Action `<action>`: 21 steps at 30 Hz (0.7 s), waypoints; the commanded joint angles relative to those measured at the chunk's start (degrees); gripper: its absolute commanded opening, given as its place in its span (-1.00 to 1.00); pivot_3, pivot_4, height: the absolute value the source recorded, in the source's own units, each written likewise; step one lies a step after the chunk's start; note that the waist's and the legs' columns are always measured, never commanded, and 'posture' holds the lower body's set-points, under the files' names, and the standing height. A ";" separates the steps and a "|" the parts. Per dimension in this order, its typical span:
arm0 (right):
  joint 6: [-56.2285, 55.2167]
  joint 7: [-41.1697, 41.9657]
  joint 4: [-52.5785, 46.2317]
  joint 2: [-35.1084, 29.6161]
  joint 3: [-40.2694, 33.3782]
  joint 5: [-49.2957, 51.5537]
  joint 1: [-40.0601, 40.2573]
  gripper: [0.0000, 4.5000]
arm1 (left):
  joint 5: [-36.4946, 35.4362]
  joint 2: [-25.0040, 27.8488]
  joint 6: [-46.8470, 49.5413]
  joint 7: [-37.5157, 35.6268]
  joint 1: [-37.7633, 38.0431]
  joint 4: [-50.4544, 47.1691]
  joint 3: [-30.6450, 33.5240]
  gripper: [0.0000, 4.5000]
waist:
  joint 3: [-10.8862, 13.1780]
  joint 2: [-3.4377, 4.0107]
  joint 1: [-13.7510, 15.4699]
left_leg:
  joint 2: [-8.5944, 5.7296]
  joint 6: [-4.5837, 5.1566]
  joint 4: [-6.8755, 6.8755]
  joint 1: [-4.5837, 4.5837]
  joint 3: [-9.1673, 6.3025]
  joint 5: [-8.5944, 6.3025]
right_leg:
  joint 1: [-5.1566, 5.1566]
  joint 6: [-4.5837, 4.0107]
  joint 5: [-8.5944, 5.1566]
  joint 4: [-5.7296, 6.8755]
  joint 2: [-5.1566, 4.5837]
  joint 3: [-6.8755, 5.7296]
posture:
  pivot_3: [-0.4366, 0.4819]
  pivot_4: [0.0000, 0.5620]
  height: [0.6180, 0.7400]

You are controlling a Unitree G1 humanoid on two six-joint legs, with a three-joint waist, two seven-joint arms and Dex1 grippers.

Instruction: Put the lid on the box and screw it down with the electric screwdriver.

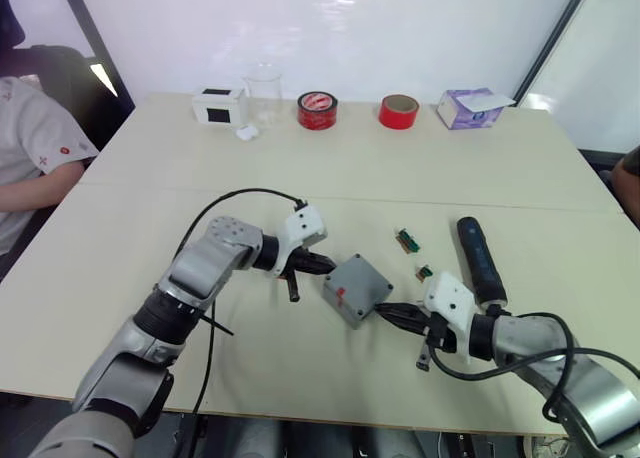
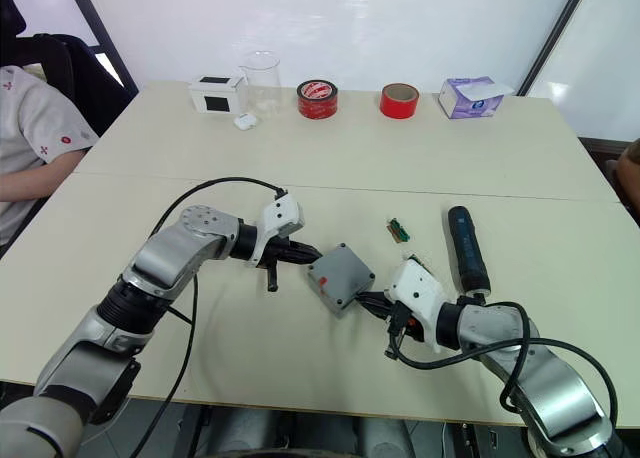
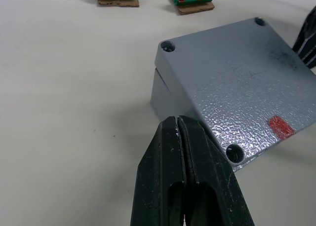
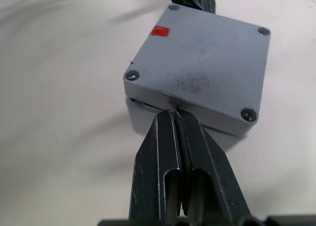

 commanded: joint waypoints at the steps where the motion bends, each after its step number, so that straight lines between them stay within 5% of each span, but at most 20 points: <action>1: 0.51 -0.87 -3.26 0.44 -0.52 0.94 -1.47 -0.98 | -0.84 -0.59 -0.79 -1.25 -0.43 -1.58 -1.14 -1.00 | 0.00 0.00 0.00 | 0.00 0.00 0.00 0.00 0.00 0.00 | 0.00 0.00 0.00 0.00 0.00 0.00 | -0.05 -0.47 1.00; 21: -0.64 1.08 -1.10 -1.01 -3.11 0.72 -0.26 -0.98 | -1.25 -1.62 -0.37 -1.11 0.19 -2.84 -1.69 -1.00 | 0.00 0.00 0.00 | -0.01 0.00 0.00 0.00 0.00 0.00 | 0.00 0.00 0.00 0.00 0.00 0.00 | -0.05 -0.47 1.00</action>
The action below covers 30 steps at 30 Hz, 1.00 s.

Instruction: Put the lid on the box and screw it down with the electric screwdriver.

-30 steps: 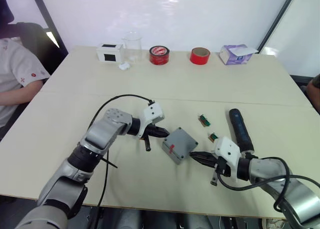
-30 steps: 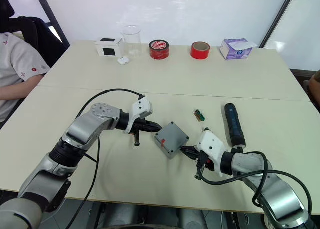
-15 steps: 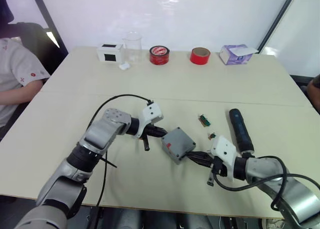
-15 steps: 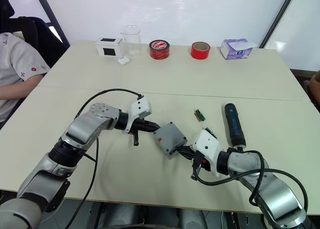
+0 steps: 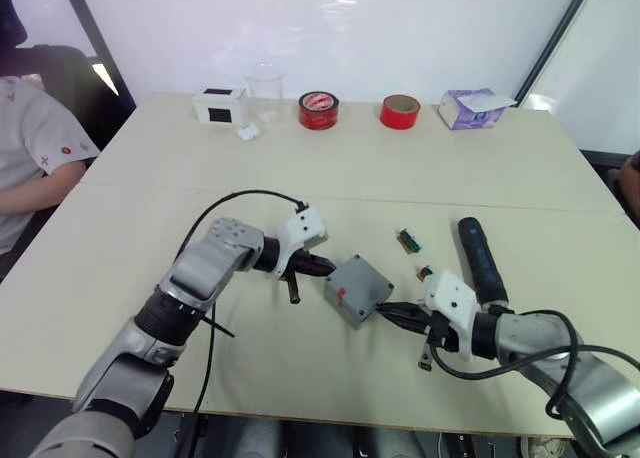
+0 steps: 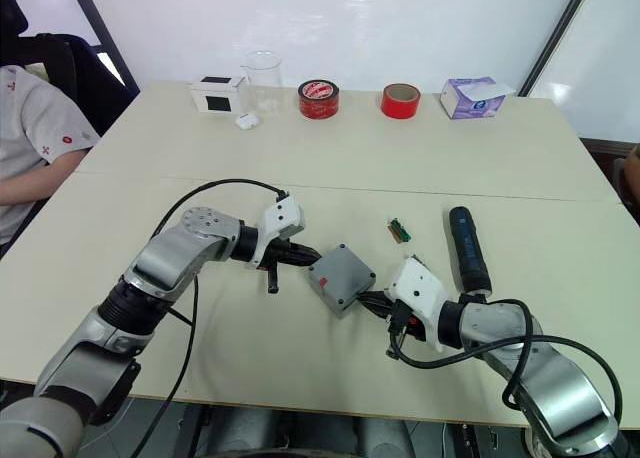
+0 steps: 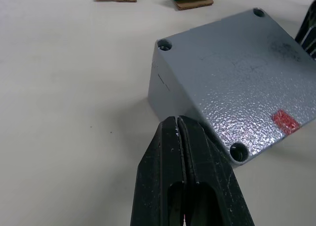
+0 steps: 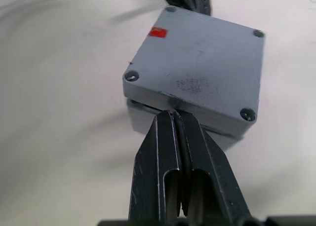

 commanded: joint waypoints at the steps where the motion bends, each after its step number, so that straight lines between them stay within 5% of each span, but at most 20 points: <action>1: -2.40 0.36 -0.49 0.03 -1.64 0.25 0.33 -0.98 | -1.31 -1.14 -0.63 -1.08 -0.03 -2.44 -1.25 -1.00 | 0.00 0.00 0.02 | 0.00 0.00 0.00 0.00 0.00 0.00 | 0.00 0.00 0.00 0.00 0.00 0.00 | -0.05 -0.47 1.00; 30: -5.50 2.65 0.53 -0.99 -3.94 -0.16 4.60 -0.98 | -0.25 -0.08 -3.93 -0.19 -2.80 4.55 1.29 -1.00 | 0.00 0.00 -0.01 | -0.02 0.00 0.00 0.00 0.00 0.00 | 0.00 0.01 0.00 0.00 0.01 0.00 | -0.05 -0.47 1.00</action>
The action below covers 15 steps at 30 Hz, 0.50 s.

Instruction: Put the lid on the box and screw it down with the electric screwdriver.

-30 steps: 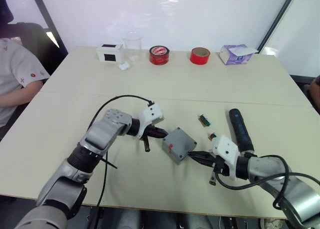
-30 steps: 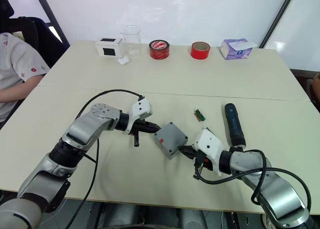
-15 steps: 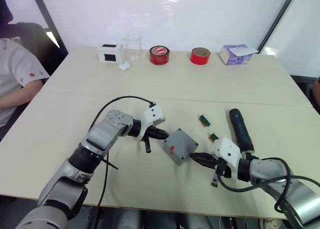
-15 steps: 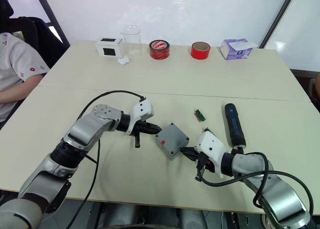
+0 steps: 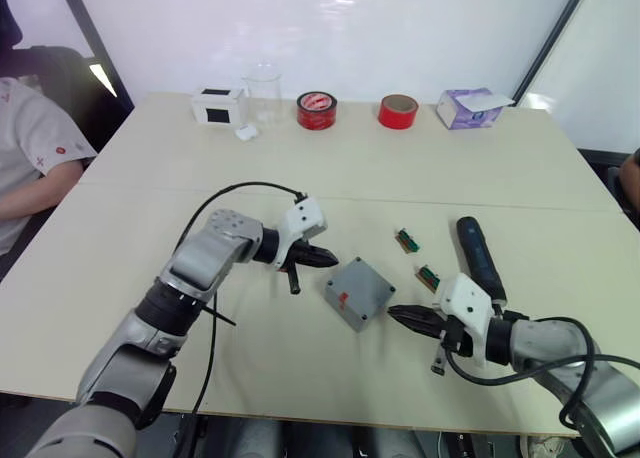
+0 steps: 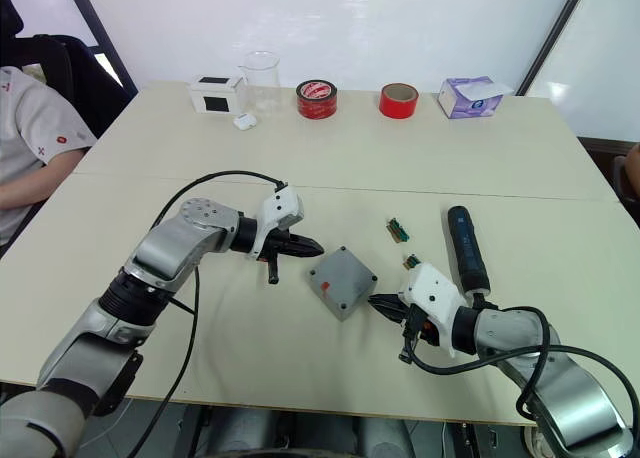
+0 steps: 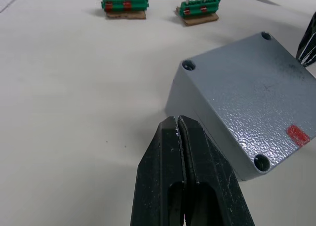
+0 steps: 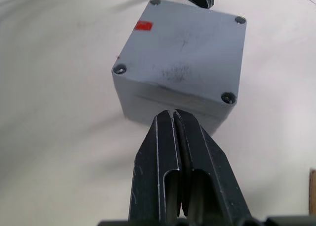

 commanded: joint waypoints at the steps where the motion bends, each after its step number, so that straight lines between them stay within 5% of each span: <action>1: -1.63 0.32 -0.03 -0.50 0.63 -0.92 0.07 -0.98 | 0.77 -0.58 -2.07 0.41 0.06 0.42 -0.23 -1.00 | 0.00 0.00 0.03 | 0.00 0.00 0.00 0.00 0.00 0.00 | 0.00 0.00 0.00 0.00 0.00 0.00 | -0.05 -0.47 1.00; 15: -4.38 -1.17 8.20 2.01 8.08 -7.29 -7.09 -0.98 | 1.96 -2.51 -2.09 0.65 4.00 -0.75 -3.21 -1.00 | 0.00 0.00 0.02 | -0.02 0.00 0.00 0.00 0.01 0.00 | -0.01 0.00 0.00 0.00 0.00 0.00 | -0.05 -0.47 1.00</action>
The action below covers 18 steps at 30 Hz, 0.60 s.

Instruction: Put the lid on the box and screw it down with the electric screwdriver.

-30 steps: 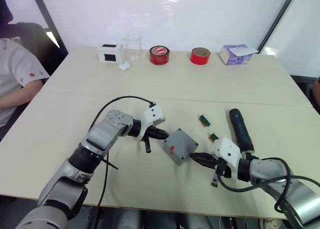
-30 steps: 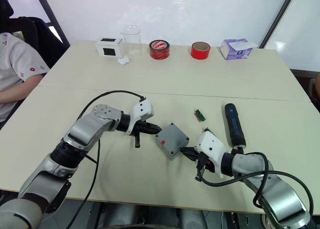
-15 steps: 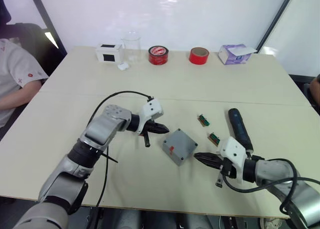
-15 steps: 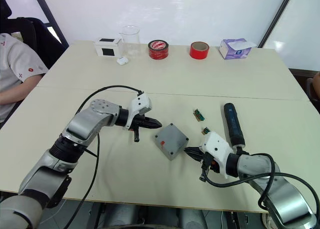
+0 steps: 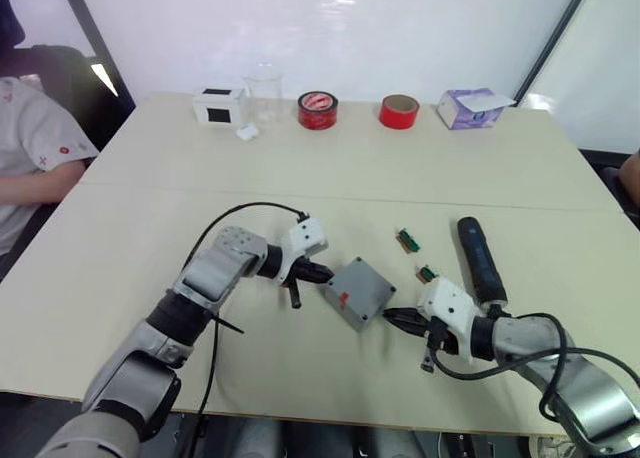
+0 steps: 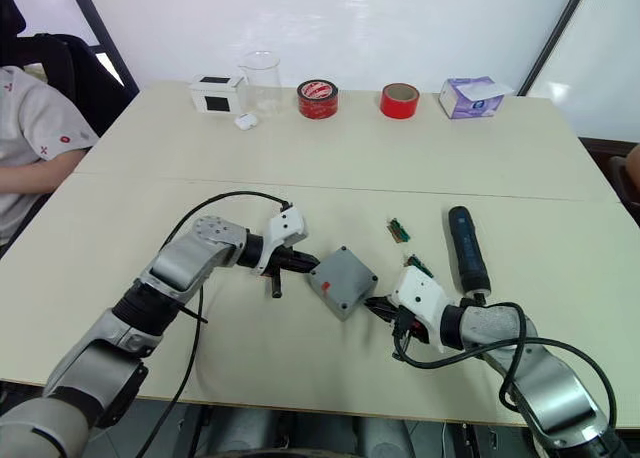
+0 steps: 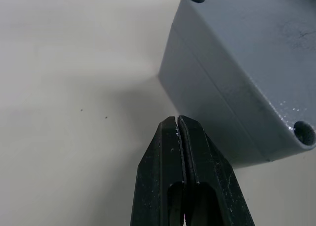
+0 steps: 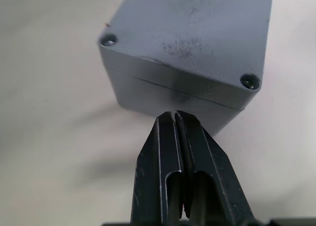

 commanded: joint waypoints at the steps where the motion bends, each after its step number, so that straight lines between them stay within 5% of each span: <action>1: -1.38 -0.73 0.67 0.77 -0.23 -0.88 -2.38 -0.98 | -0.97 -0.50 1.88 0.30 1.48 -5.39 -0.37 -1.00 | 0.00 0.00 0.00 | 0.00 0.00 0.00 0.00 0.00 0.00 | 0.00 0.00 0.00 0.00 0.00 0.00 | -0.05 -0.47 1.00; 18: -1.61 1.40 3.34 -0.67 -2.19 -1.78 -5.08 -0.98 | -1.52 -0.44 6.60 1.98 5.25 -12.34 -0.35 -1.00 | -0.01 0.01 0.01 | 0.03 0.00 0.00 0.00 0.00 0.00 | 0.01 0.00 0.00 0.01 -0.02 0.00 | -0.05 -0.47 1.00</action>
